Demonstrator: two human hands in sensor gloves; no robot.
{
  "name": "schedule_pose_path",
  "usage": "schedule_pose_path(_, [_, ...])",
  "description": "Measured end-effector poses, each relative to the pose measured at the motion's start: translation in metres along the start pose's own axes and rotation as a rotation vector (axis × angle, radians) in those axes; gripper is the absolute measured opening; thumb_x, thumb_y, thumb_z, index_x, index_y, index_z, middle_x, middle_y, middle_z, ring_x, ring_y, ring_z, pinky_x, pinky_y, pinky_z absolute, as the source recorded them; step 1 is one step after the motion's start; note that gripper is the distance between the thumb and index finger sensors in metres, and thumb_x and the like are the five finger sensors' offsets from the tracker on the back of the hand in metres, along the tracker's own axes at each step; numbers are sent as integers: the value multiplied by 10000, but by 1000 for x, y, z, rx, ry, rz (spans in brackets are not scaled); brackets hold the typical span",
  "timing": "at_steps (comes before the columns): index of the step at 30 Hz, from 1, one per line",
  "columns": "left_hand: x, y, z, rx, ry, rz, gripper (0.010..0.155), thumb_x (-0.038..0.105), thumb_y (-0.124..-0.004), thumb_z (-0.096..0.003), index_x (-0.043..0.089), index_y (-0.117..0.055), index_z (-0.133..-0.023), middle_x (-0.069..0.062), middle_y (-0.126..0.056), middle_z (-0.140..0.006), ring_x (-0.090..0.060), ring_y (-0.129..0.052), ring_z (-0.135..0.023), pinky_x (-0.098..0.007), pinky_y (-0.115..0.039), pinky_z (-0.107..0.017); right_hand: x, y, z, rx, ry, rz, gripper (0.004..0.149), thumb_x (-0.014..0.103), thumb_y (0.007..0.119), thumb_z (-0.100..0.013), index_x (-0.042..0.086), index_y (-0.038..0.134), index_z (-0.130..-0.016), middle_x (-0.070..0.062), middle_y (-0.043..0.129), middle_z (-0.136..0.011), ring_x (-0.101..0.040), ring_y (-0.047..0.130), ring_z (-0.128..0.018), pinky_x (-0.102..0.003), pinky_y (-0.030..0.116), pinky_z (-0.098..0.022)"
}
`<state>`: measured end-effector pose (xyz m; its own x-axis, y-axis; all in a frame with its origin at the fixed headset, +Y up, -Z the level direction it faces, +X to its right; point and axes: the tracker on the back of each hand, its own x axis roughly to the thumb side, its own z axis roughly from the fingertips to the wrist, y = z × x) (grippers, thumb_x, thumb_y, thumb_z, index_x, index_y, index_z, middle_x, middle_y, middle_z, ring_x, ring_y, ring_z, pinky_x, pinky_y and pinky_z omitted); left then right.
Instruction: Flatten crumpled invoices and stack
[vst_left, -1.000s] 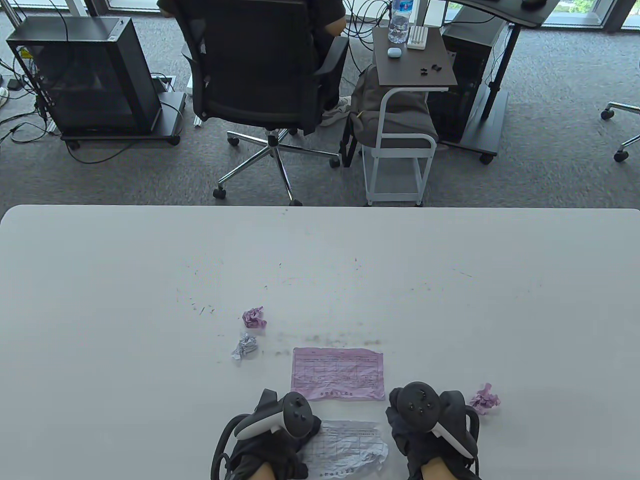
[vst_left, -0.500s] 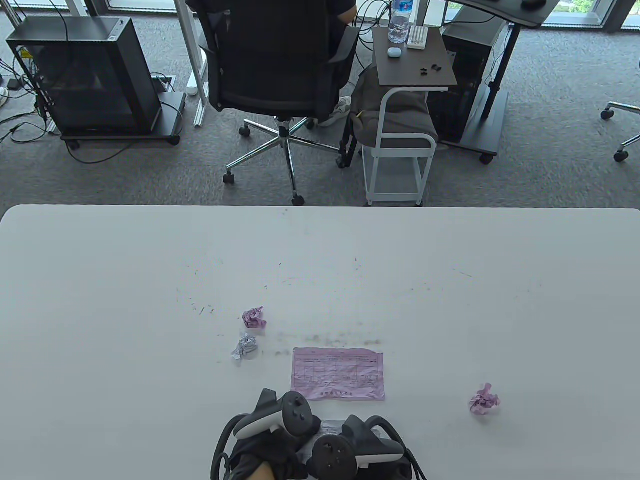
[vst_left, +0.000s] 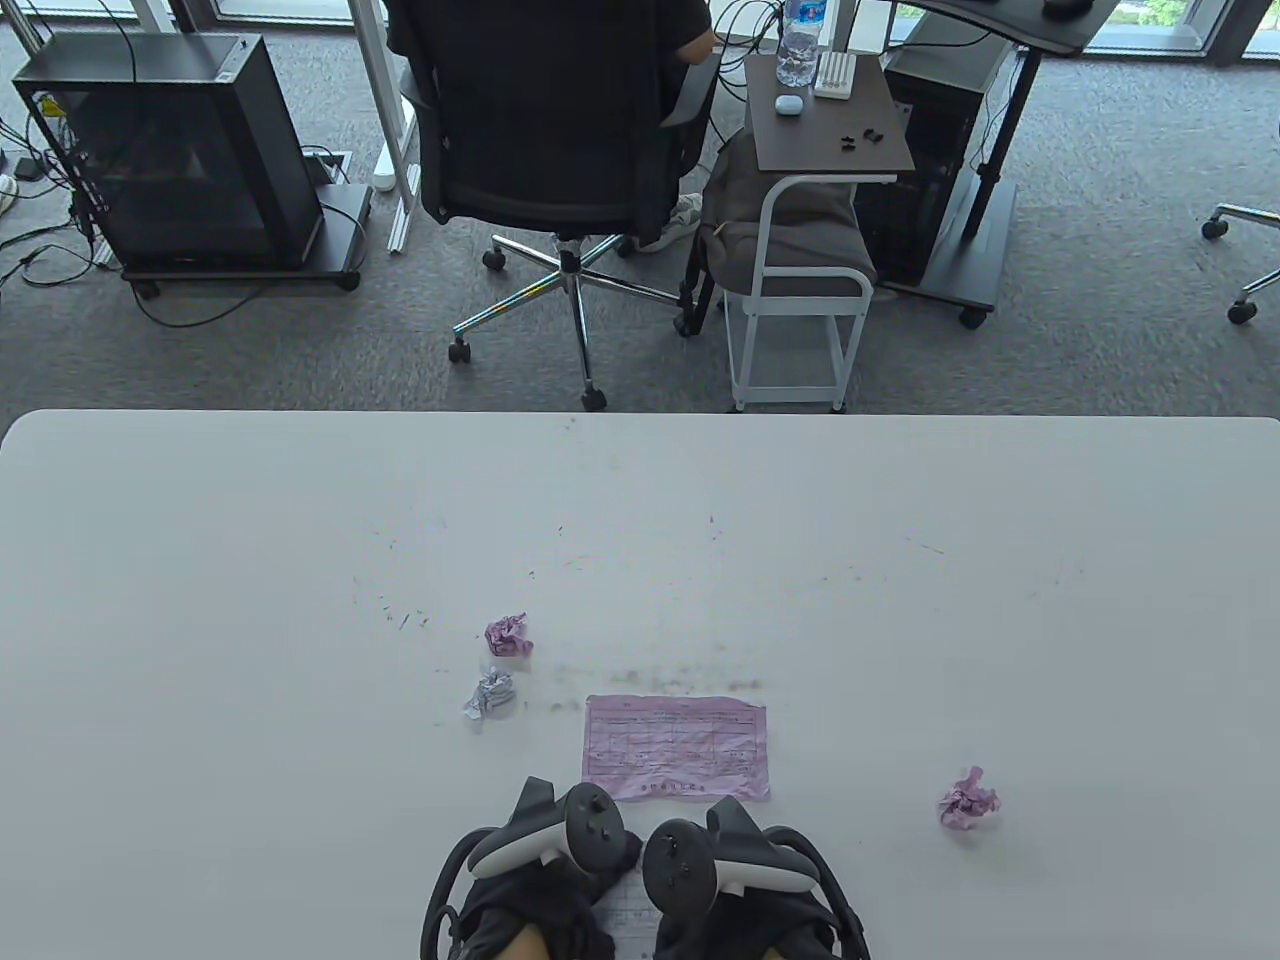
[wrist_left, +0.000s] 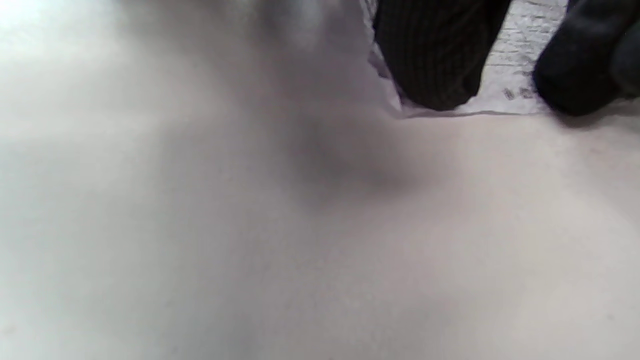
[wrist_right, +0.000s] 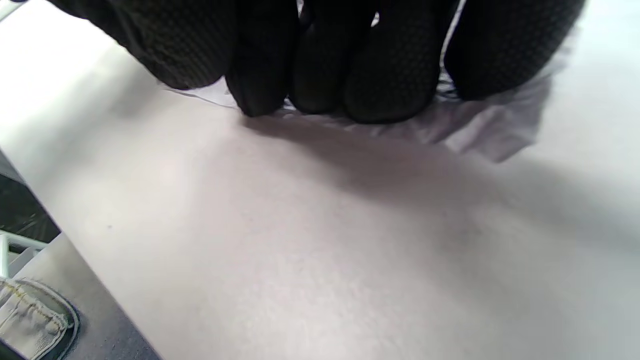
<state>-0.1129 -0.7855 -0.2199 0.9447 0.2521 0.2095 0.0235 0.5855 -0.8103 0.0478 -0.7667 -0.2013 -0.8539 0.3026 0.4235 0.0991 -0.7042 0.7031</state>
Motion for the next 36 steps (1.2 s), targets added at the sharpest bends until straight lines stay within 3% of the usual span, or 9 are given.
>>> schedule_pose_path(4, [0,0,0,3,-1,3,847,386,-850,-524,409,-196,-1062,-107,139,-1024,-581,105,-911,-718,-218,-644,-16,1,5,28,79,-59,318,485,735,-565,271,811,-788,-81,862,-759,-314,898,-614,-624,750,-483])
schedule_pose_path(11, [-1,-1,0,-1,-14,10,848,391,-847,-528,406,-191,-1064,-110,147,-1019,-583,116,-901,-720,-205,-636,-44,0,13,-1,121,-146,354,500,733,-558,213,875,-708,-93,937,-592,-262,944,-448,-554,834,-423])
schedule_pose_path(14, [-1,-1,-1,1,-14,10,848,387,-851,-526,404,-195,-1064,-111,144,-1020,-586,114,-901,-722,-207,-636,-52,-12,29,-200,72,-181,368,500,729,-559,200,869,-720,-106,930,-595,-265,937,-442,-559,839,-411])
schedule_pose_path(17, [-2,-1,-1,-1,-22,15,848,385,-852,-529,402,-196,-1066,-113,145,-1019,-588,117,-896,-724,-203,-632,-48,-20,39,-441,-30,-183,418,468,714,-564,176,779,-856,-144,845,-765,-316,894,-585,-555,829,-437])
schedule_pose_path(19, [-2,-1,-1,-4,-23,17,849,383,-852,-529,405,-195,-1065,-112,149,-1016,-586,123,-892,-723,-198,-630,-38,-19,37,-507,-124,-197,469,444,716,-562,141,703,-920,-202,735,-887,-368,866,-666,-553,825,-446])
schedule_pose_path(25, [-3,-1,-1,-4,-27,11,842,380,-850,-529,412,-201,-1064,-118,149,-1016,-591,121,-890,-726,-199,-629,1,-5,13,-453,-237,79,473,402,713,-557,148,642,-950,-183,577,-1034,-386,744,-818,-541,759,-540])
schedule_pose_path(28, [-4,-1,-1,-3,-31,6,839,384,-851,-529,418,-205,-1064,-116,149,-1017,-589,121,-891,-723,-197,-631,7,6,-3,-306,-158,161,523,413,702,-562,146,583,-996,-202,519,-1062,-390,685,-857,-548,742,-549])
schedule_pose_path(29, [-3,-1,-1,-3,-31,5,838,387,-851,-528,419,-207,-1063,-114,149,-1017,-587,121,-892,-721,-198,-632,7,8,-6,-245,-103,168,543,411,699,-568,152,534,-1017,-189,445,-1077,-361,581,-881,-526,664,-575])
schedule_pose_path(36, [1,-2,2,-21,71,-65,874,444,-842,-506,423,-149,-1039,-107,140,-1015,-597,68,-920,-727,-283,-662,-8,-1,0,-278,66,94,491,409,696,-573,171,597,-991,-156,525,-1055,-343,651,-846,-557,727,-537])
